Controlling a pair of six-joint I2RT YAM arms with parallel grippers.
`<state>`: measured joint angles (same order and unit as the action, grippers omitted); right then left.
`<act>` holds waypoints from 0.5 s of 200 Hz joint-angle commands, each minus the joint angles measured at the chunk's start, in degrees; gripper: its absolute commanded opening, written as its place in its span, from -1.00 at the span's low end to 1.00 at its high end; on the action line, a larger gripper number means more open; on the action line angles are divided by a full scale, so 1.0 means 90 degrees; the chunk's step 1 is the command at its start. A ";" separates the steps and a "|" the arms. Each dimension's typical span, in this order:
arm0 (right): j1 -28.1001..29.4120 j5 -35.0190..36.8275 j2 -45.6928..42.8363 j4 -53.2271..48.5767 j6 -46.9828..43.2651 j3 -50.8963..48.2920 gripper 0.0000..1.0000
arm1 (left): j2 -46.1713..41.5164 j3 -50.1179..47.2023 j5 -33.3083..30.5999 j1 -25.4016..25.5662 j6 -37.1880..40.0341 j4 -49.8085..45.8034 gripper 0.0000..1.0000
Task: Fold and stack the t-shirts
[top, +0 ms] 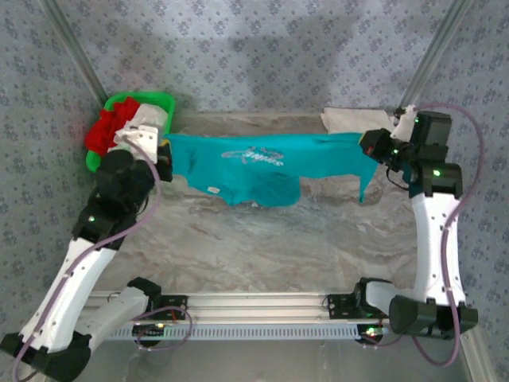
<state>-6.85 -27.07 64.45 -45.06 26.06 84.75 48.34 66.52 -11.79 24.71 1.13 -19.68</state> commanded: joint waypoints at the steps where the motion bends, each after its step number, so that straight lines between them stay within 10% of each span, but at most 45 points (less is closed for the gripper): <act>1: -0.0032 -0.0226 -0.0318 -0.0559 0.0157 0.0205 -1.00 | -0.0259 0.0707 0.0459 -0.0060 0.0311 -0.0298 -1.00; 51: 0.0059 -0.0347 -0.1602 -0.1139 0.0465 0.0342 -1.00 | -0.0998 0.1564 0.0868 -0.0060 0.0275 -0.1216 -1.00; 100: 0.0069 -0.0544 -0.1689 -0.0781 0.1306 0.0049 -1.00 | 0.0214 0.3401 0.1052 -0.0061 0.0615 -0.2432 -1.00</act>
<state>-6.46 -32.64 46.68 -53.06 32.97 86.19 43.29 91.59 -1.89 24.69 3.27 -36.75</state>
